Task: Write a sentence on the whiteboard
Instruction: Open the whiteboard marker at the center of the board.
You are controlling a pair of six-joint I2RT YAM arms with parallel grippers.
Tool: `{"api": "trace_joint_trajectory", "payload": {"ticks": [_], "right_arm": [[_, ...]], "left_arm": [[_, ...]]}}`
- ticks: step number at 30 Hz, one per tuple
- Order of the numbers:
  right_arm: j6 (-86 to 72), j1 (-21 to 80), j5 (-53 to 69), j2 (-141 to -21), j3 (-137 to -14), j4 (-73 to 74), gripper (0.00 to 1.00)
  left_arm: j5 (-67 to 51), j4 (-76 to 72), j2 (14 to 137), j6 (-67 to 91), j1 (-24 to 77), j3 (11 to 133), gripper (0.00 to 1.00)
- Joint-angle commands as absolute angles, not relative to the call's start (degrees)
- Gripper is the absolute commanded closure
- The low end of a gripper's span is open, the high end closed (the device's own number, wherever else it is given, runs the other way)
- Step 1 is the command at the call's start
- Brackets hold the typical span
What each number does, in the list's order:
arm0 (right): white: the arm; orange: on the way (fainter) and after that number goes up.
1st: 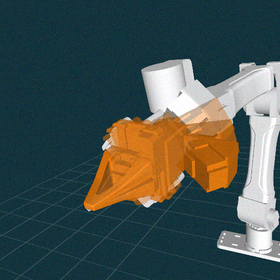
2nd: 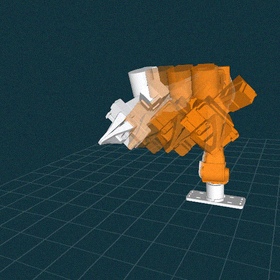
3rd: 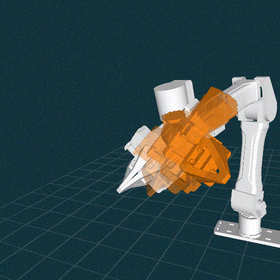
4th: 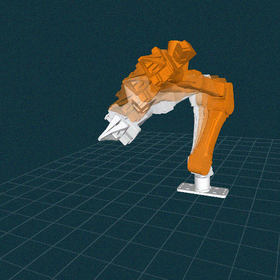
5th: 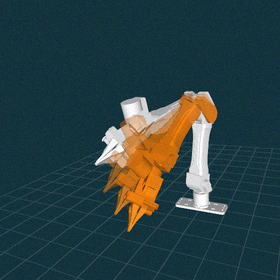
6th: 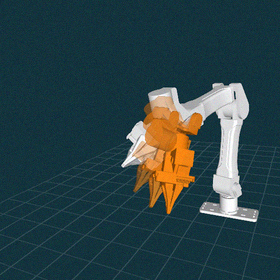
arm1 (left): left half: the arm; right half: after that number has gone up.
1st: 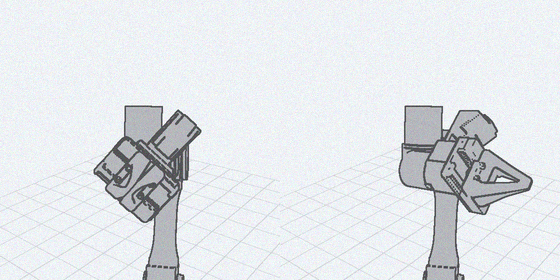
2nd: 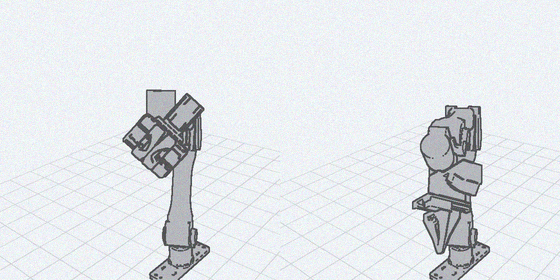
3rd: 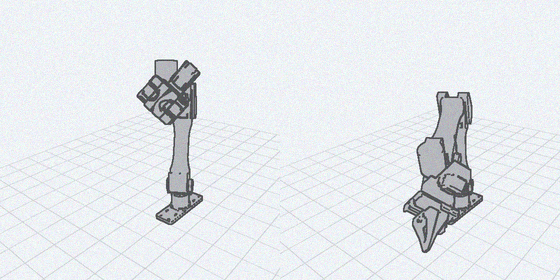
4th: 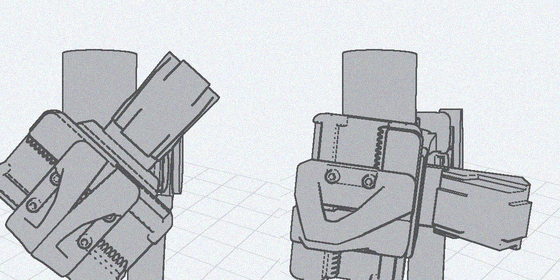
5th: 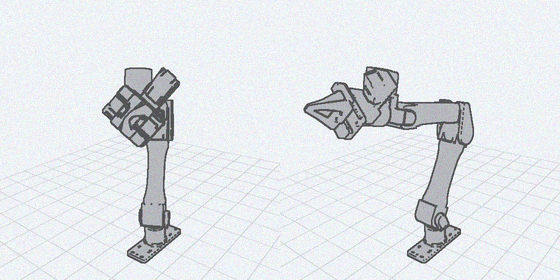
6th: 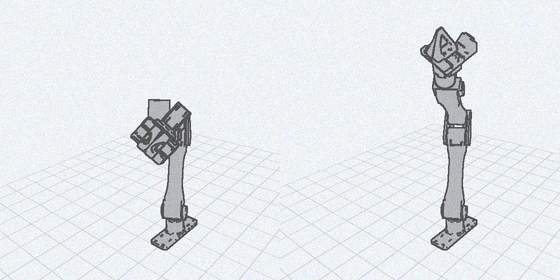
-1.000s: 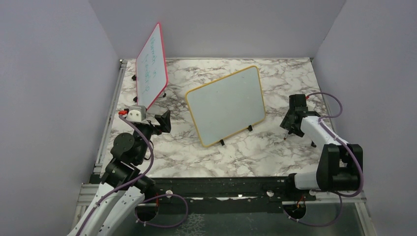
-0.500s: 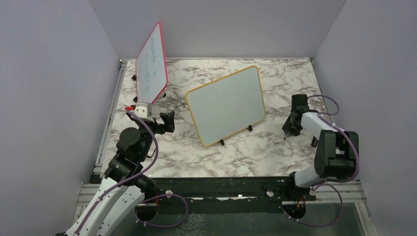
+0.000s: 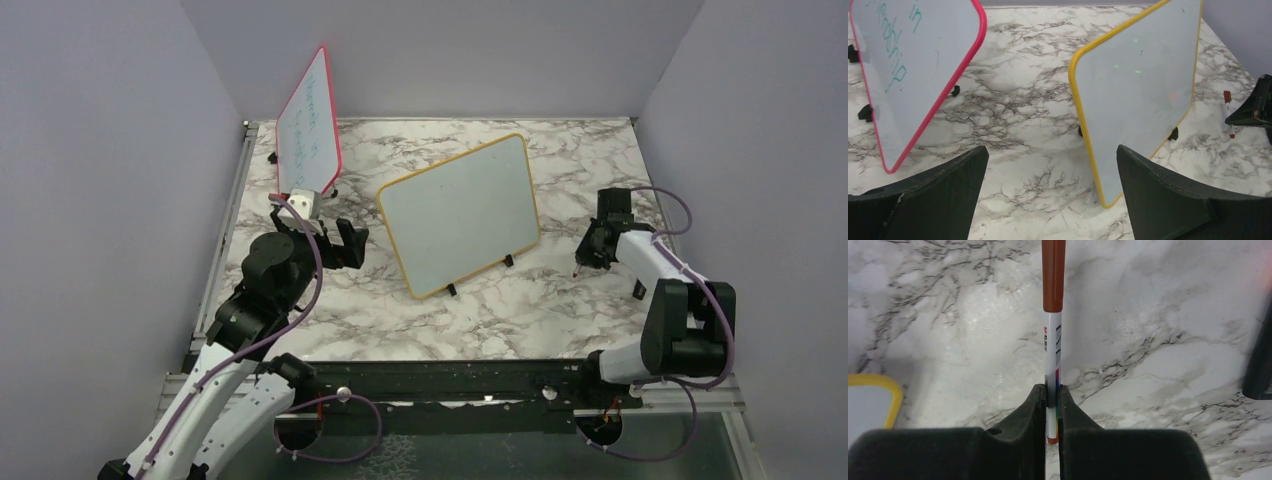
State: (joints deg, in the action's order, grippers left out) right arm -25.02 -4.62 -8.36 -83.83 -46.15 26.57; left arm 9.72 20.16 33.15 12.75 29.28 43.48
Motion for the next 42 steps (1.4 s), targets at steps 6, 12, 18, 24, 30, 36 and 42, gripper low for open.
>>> {"api": "trace_joint_trajectory", "payload": {"ticks": [6, 12, 18, 24, 30, 36, 42], "right_arm": [[-21.1, -3.1, 3.1, -68.3, -45.5, 29.8, 0.99], [-16.6, 4.9, 4.8, -62.4, -50.6, 36.6, 0.99], [-15.2, 14.3, 6.9, -62.0, -57.6, 41.6, 0.99], [-13.6, 21.7, 10.2, -63.4, -63.1, 44.9, 0.99], [-10.3, 28.6, 13.2, -65.8, -67.3, 47.1, 0.99], [-5.8, 36.4, 15.2, -67.8, -70.9, 46.7, 0.99], [-2.4, 40.3, 18.9, -70.0, -72.6, 43.2, 0.99]], "left_arm": [[0.2, 24.8, 35.9, 15.9, 29.3, 47.7, 0.01], [-1.8, 25.5, 38.3, 15.1, 29.4, 50.3, 0.01], [-4.6, 27.0, 40.9, 11.3, 29.4, 52.3, 0.01], [-10.8, 27.7, 41.2, 3.4, 29.4, 53.4, 0.01], [-19.4, 27.0, 42.9, -5.0, 29.4, 54.2, 0.01], [-24.7, 26.0, 48.1, -0.9, 29.4, 58.2, 0.01], [-25.9, 24.8, 50.6, 8.8, 29.4, 58.8, 0.01]]}}
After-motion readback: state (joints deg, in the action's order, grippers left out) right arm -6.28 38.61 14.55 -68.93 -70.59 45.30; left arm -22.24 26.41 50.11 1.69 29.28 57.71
